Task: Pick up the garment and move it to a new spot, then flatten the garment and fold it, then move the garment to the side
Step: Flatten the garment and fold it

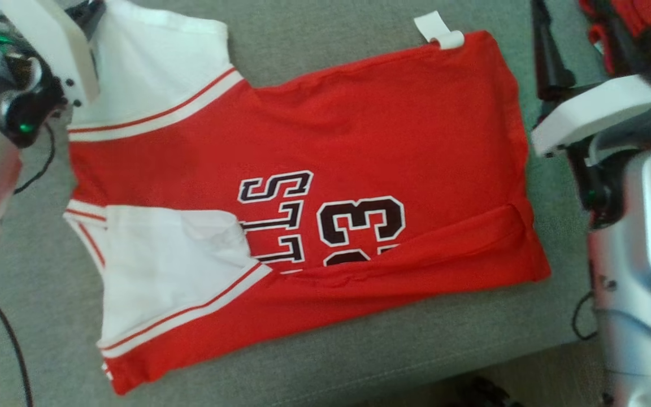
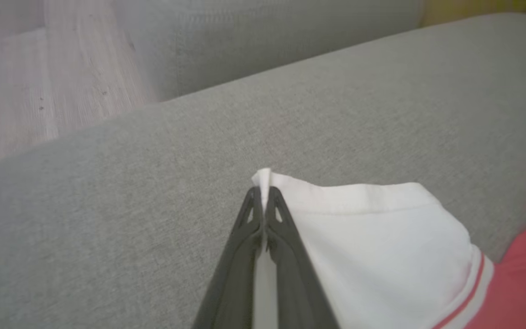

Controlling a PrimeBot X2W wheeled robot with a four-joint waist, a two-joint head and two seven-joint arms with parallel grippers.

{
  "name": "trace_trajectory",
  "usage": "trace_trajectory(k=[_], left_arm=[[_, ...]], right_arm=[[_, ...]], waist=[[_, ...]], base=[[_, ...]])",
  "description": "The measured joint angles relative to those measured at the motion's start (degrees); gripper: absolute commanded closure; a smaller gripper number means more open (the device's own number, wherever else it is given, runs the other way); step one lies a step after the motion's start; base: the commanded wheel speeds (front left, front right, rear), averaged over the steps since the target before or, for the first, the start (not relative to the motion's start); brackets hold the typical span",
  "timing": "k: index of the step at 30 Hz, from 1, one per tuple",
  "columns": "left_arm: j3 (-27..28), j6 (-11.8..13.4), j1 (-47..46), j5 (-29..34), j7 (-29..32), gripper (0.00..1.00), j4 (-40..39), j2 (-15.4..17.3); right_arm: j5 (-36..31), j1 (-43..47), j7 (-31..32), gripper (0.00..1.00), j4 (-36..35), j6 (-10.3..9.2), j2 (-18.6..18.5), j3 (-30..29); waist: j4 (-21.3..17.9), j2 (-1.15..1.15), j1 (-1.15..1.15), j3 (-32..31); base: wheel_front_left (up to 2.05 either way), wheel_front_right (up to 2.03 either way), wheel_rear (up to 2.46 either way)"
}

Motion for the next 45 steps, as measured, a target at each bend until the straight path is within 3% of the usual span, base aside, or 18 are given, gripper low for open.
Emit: trace_trajectory(k=[10,15,26,41,42,43,45], left_arm=[[-4.97,0.0,1.08,-0.43,-14.26,1.0,-5.35,-2.01],[-6.93,0.0,3.95,-0.46,-17.19,1.0,-9.7,-2.13],[-9.12,0.94,6.6,-0.33,-17.78,1.0,-18.94,-2.48],[-10.34,2.1,7.74,-0.34,-15.93,1.0,-22.63,-1.43],[-10.34,2.18,7.75,-0.34,-15.93,1.0,-22.57,-1.36],[-10.34,2.54,7.76,-0.33,-15.93,1.0,-22.4,-1.3],[-10.33,2.56,7.75,-0.33,-15.93,1.0,-22.05,-1.09]], right_arm=[[1.69,-0.03,6.83,0.0,3.23,0.0,-8.16,-0.03],[4.69,0.04,10.7,0.0,6.86,0.0,-12.1,2.45],[5.76,0.0,13.76,0.0,18.25,0.0,-15.48,4.66],[4.36,-5.61,13.43,0.0,28.89,0.0,-15.02,4.07],[4.6,-5.86,13.46,0.9,29.25,0.0,-14.99,4.25],[4.87,-6.03,13.45,1.0,29.52,0.0,-14.88,4.43],[5.16,-6.47,13.36,1.0,30.04,0.0,-14.47,4.42]], waist=[[6.27,0.0,0.0,-4.73],[9.75,0.0,0.0,-6.36],[15.09,0.0,0.0,-7.01],[15.72,0.0,0.0,-6.01],[15.6,0.0,0.0,-6.04],[15.48,0.0,0.0,-6.07],[15.18,0.0,0.0,-6.05]], base=[[0.0,0.0,0.0],[0.0,0.0,0.0],[0.0,0.0,0.0],[0.0,0.0,0.0],[0.0,0.0,0.0],[0.0,0.0,0.0],[0.0,0.0,0.0]])
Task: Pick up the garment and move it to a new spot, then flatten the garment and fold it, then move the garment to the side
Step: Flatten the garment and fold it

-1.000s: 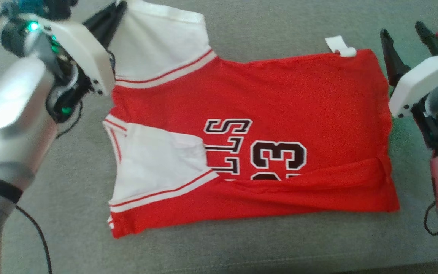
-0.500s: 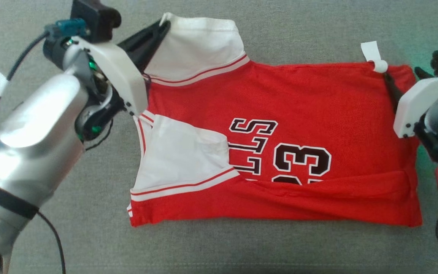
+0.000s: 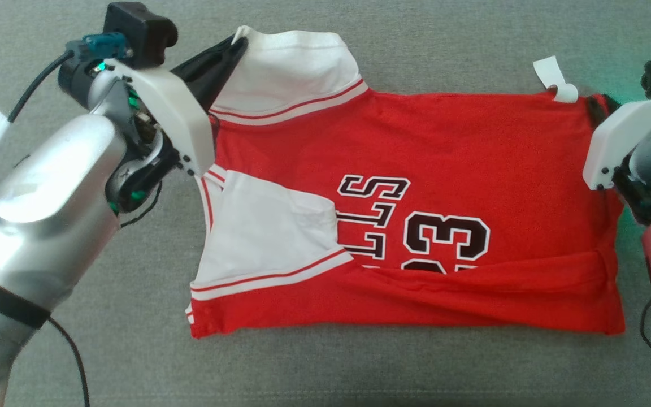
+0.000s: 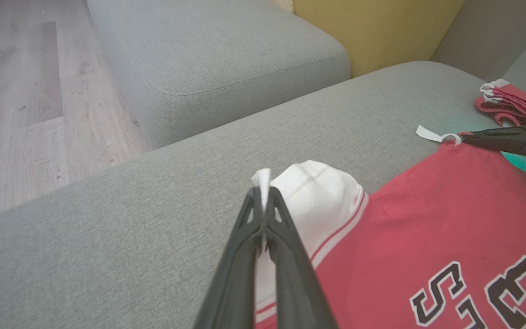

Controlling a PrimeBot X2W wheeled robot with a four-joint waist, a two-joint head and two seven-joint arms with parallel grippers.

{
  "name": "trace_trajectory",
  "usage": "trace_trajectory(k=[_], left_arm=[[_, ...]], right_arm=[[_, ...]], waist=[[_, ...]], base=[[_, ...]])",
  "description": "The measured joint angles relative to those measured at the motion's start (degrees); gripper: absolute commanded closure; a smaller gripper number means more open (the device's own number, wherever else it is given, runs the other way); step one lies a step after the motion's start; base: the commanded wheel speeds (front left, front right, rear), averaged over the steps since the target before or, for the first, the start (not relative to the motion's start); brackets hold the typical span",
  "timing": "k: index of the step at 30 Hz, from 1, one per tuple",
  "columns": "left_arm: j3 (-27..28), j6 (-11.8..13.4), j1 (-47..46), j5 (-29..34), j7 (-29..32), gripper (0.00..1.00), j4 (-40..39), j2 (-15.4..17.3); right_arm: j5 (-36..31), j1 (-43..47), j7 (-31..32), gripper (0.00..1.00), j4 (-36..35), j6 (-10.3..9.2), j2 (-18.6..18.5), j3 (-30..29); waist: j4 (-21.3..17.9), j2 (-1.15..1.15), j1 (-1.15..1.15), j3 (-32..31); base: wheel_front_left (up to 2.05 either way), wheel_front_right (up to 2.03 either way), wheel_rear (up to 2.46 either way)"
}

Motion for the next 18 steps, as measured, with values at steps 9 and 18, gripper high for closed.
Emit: trace_trajectory(k=[9,18], left_arm=[[1.81,1.29,-0.75,0.42,-3.08,1.0,4.78,0.65],[3.8,1.51,-6.36,1.58,-7.48,1.0,11.06,-0.11]], right_arm=[[2.8,-3.14,-6.19,1.0,-0.13,0.01,0.64,-0.31],[5.15,-8.1,-12.96,1.0,-0.58,0.01,3.34,-4.02]], waist=[[-1.99,0.0,0.0,0.53],[-3.47,0.0,0.0,1.8]], base=[[0.0,0.0,0.0],[0.0,0.0,0.0]])
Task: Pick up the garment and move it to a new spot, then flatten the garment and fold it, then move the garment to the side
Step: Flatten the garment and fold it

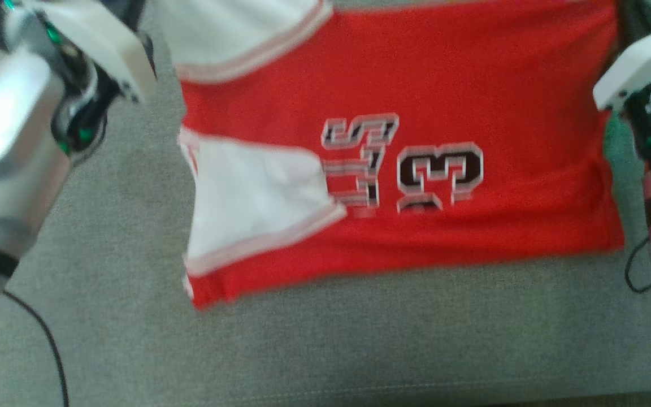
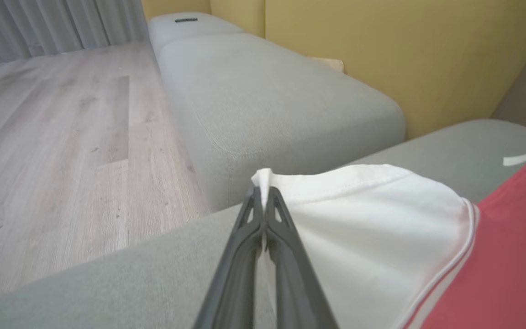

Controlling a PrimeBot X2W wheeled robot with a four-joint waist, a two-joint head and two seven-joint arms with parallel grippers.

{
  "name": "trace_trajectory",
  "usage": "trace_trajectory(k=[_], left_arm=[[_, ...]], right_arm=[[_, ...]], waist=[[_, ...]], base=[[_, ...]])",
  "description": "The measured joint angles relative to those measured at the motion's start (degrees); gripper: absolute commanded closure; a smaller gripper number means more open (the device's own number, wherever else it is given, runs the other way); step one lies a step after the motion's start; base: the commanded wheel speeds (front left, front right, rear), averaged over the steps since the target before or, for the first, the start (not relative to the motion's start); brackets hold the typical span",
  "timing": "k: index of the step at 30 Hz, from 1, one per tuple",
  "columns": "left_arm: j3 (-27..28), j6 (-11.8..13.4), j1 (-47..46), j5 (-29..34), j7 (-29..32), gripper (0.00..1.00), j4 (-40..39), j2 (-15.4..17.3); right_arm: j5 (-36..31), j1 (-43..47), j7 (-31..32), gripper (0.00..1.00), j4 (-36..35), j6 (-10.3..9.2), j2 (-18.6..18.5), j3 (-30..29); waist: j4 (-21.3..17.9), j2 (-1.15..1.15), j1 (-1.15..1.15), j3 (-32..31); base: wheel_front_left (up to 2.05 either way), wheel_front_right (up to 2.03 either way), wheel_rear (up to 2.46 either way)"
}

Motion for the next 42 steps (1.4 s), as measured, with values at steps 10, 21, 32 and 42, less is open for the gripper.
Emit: trace_trajectory(k=[10,21,32,42], left_arm=[[2.99,-0.18,-4.81,1.31,-5.14,1.0,7.1,-3.6],[-0.35,-2.65,4.72,1.46,-5.22,1.0,3.34,-2.68],[-5.91,-3.38,17.01,-2.27,5.89,1.0,-12.49,7.13],[-8.08,-0.62,22.35,-3.63,10.62,1.0,-21.81,11.12]], right_arm=[[-0.1,-4.35,-8.29,1.0,1.86,-0.01,1.92,-1.6],[4.79,4.61,-5.32,1.0,1.11,-0.01,0.24,1.81],[11.26,18.07,5.23,1.0,-7.4,-0.01,-4.97,4.2],[13.27,26.27,16.84,1.0,-17.91,-0.01,-7.94,4.44]], waist=[[-0.63,0.0,0.0,0.06],[0.5,0.0,0.0,-4.76],[2.2,0.0,0.0,-9.85],[1.86,0.0,0.0,-11.23]], base=[[0.0,0.0,0.0],[0.0,0.0,0.0],[0.0,0.0,0.0],[0.0,0.0,0.0]])
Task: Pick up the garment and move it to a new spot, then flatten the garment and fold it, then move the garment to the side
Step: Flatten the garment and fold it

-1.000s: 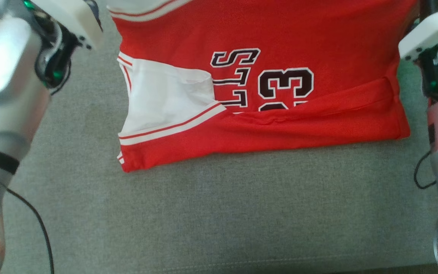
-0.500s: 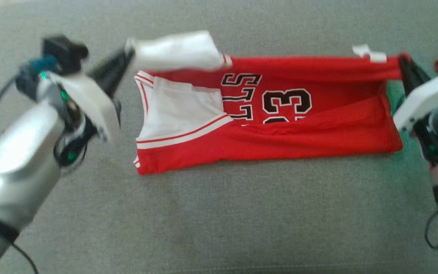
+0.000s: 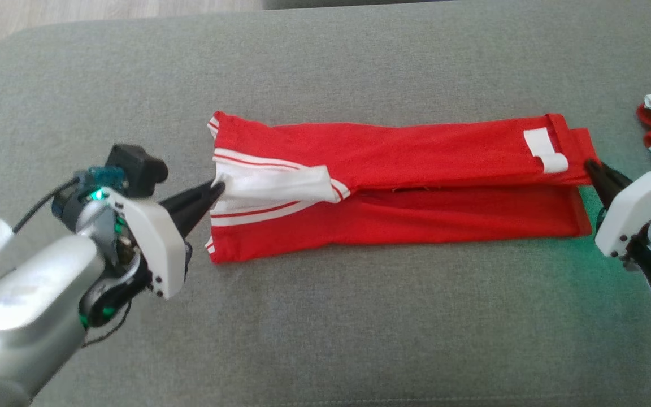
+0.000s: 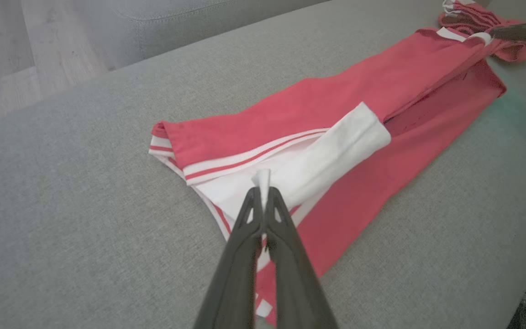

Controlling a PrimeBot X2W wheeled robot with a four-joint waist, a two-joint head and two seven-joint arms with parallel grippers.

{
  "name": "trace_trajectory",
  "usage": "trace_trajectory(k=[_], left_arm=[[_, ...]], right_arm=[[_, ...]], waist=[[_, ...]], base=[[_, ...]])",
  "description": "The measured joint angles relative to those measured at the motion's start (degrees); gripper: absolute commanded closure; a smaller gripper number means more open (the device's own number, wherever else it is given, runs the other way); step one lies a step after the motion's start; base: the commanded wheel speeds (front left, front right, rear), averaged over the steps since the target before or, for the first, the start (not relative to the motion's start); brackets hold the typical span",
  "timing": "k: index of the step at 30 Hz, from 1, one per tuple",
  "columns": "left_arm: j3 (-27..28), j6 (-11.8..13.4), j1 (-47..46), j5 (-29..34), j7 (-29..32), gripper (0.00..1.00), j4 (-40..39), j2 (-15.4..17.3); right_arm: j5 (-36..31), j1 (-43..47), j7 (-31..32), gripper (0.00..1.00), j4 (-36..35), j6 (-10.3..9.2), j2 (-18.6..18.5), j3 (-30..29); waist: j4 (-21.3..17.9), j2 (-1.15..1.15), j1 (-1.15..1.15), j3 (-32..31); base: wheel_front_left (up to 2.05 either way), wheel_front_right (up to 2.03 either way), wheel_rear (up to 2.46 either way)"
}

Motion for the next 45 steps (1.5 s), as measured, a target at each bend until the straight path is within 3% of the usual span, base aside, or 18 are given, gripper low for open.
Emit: trace_trajectory(k=[17,18,19,20,27,32,35,39,42,45], left_arm=[[-1.76,0.44,1.51,-3.23,6.28,1.0,-3.45,2.5],[-1.99,0.57,1.59,-3.27,6.48,1.0,-3.65,2.5],[-2.04,0.88,1.79,-3.26,6.46,0.49,-3.86,2.49],[-2.13,1.19,2.06,-2.9,6.44,0.0,-3.91,2.47],[-1.2,4.03,2.76,-2.37,2.45,0.0,-3.19,2.34],[4.39,8.81,2.77,-2.59,-6.28,0.0,-2.79,1.27],[8.72,11.76,3.11,-3.92,-13.18,0.0,-3.09,-1.22],[14.85,15.23,5.79,-3.77,-16.31,0.0,-4.05,-4.82],[21.62,18.51,9.22,3.0,-16.33,0.0,-6.36,-7.99],[30.3,19.23,14.28,8.84,-16.61,0.0,-9.72,-13.08]], right_arm=[[0.0,4.33,9.64,1.0,-6.0,0.0,0.09,-0.73],[-0.03,4.53,10.4,0.78,-5.99,0.0,0.11,-0.97],[-0.19,4.9,11.14,0.0,-6.0,0.0,0.13,-1.22],[-0.32,5.44,11.69,0.0,-6.03,0.0,0.13,-1.25],[-0.68,6.89,11.67,0.0,-8.23,0.0,1.55,-4.99],[-0.42,6.04,6.05,0.0,-11.81,0.0,5.31,-8.66],[-0.49,4.69,0.18,0.0,-14.17,0.0,8.84,-10.62],[-3.41,4.42,-8.4,0.0,-16.06,0.0,12.28,-11.27],[-6.21,4.94,-15.15,0.0,-16.55,0.0,15.21,-11.71],[-7.93,6.12,-21.24,0.0,-15.75,0.0,18.05,-12.04]], waist=[[-0.76,0.0,0.0,-0.52],[-0.78,0.0,0.0,-0.53],[-0.81,0.0,0.0,-0.54],[-0.84,0.0,0.0,-0.57],[-1.24,0.0,0.0,-1.27],[-1.91,0.0,0.0,-1.57],[-2.31,0.0,0.0,-1.9],[-2.74,0.0,0.0,-2.67],[-2.96,0.0,0.0,-3.13],[-3.3,0.0,0.0,-3.53]], base=[[0.0,0.0,0.0],[0.0,0.0,0.0],[0.0,0.0,0.0],[0.0,0.0,0.0],[0.0,0.0,0.0],[0.0,0.0,0.0],[0.0,0.0,0.0],[0.0,0.0,0.0],[0.0,0.0,0.0],[0.0,0.0,0.0]])
